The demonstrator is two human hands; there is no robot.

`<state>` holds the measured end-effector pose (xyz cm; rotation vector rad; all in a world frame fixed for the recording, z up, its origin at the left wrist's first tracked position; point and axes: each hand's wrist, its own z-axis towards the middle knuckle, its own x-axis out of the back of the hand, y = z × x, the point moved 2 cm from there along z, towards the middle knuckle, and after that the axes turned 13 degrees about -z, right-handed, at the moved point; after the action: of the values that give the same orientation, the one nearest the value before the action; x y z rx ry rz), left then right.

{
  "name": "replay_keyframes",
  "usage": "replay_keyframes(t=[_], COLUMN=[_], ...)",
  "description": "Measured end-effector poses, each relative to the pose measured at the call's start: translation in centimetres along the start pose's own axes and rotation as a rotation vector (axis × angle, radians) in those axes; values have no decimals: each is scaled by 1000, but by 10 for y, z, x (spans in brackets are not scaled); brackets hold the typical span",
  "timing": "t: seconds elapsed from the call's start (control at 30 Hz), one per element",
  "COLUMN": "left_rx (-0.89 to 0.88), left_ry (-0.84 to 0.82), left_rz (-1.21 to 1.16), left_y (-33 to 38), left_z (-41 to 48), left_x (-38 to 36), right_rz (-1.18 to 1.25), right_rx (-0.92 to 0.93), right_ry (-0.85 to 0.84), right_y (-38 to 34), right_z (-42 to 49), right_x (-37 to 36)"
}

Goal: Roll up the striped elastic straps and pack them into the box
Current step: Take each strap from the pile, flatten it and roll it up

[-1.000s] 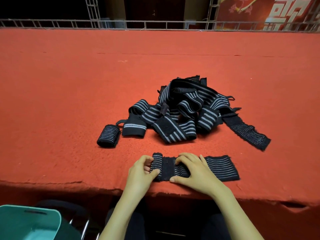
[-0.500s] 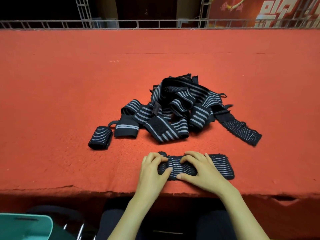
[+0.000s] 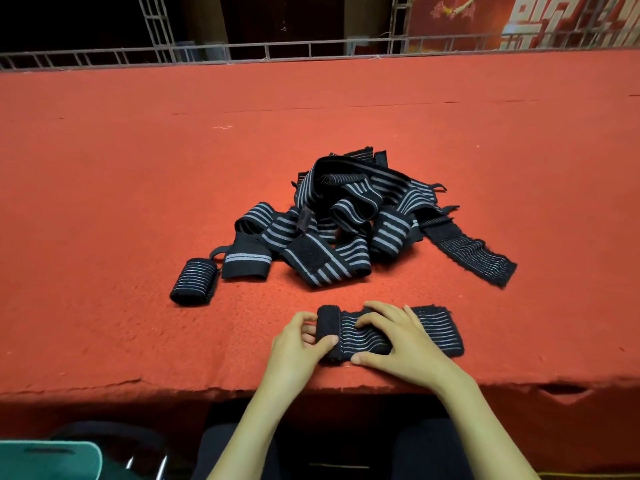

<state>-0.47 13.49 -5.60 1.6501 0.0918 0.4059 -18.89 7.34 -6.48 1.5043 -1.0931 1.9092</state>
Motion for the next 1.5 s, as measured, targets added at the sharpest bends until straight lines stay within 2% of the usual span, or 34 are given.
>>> replay_keyframes(t=[0.17, 0.33, 0.47, 0.63, 0.77, 0.97, 1.2, 1.37, 1.5], left_rx=[-63, -28, -51, -82, -68, -254, -449, -425, -228], left_ry=[14, 66, 175, 301, 357, 405, 280, 92, -61], left_rz=[55, -77, -126, -79, -67, 116, 325, 158, -93], left_y=[4, 3, -3, -13, -20, -16, -13, -8, -7], left_z=[-3, -3, -2, -5, -5, -4, -1, -4, -5], left_x=[-15, -5, 30, 68, 69, 46, 25, 30, 40], right_rz=[-10, -49, -50, -66, -69, -66, -43, -28, -13], right_rx=[4, 5, 60, 123, 126, 86, 41, 32, 28], right_ry=[7, -21, -53, -75, -58, -41, -37, -35, -29], right_y=[-2, -10, -33, -68, -70, -49, -39, -32, -28], right_z=[-2, 3, 14, 32, 34, 23, 19, 17, 16], right_x=[-1, 0, -7, -21, -23, -19, -17, -18, -19])
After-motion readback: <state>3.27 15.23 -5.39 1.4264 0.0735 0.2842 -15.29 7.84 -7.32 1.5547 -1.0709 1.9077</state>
